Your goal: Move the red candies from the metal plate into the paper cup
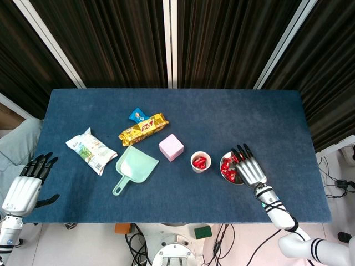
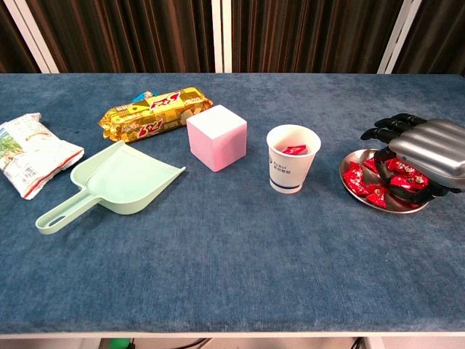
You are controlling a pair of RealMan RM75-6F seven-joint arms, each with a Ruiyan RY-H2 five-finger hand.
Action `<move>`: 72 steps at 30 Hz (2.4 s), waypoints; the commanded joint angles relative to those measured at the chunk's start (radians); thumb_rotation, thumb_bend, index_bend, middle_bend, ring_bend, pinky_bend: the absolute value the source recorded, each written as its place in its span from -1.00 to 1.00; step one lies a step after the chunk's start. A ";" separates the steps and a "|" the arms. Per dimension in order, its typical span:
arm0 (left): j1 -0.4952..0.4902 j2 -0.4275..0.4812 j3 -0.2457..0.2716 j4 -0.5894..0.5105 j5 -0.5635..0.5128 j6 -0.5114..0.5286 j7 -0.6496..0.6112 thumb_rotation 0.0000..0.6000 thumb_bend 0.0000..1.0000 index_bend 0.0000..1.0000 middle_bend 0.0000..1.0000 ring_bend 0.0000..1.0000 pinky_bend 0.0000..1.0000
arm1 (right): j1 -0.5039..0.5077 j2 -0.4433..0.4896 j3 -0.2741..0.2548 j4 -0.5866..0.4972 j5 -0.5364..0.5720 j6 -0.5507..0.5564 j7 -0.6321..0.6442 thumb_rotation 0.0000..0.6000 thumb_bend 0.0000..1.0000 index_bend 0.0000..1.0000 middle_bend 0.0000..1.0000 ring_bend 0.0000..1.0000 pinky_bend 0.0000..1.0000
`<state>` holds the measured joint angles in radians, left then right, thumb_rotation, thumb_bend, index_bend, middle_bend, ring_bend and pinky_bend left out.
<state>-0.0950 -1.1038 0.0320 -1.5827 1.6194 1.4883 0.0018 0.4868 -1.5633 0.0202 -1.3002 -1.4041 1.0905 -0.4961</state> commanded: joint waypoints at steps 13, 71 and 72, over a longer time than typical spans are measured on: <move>-0.001 -0.001 0.000 0.000 -0.002 -0.002 0.001 1.00 -0.80 -0.82 -0.94 -1.00 -0.70 | -0.012 -0.025 0.000 0.040 -0.047 0.053 0.036 1.00 0.08 0.67 -0.68 -1.00 -1.00; 0.004 0.006 -0.001 0.004 0.002 0.011 -0.020 1.00 -0.81 -0.82 -0.94 -1.00 -0.70 | 0.060 0.109 0.064 -0.201 -0.031 0.057 0.003 1.00 -0.39 -0.60 -0.87 -1.00 -1.00; 0.004 0.006 -0.001 0.004 0.003 0.010 -0.019 1.00 -0.80 -0.82 -0.94 -1.00 -0.70 | 0.059 0.105 0.058 -0.185 -0.028 0.048 0.012 1.00 -0.39 -0.60 -0.87 -1.00 -1.00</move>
<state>-0.0912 -1.0978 0.0308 -1.5790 1.6220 1.4982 -0.0168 0.5551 -1.4622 0.0904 -1.5195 -1.4475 1.1588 -0.5073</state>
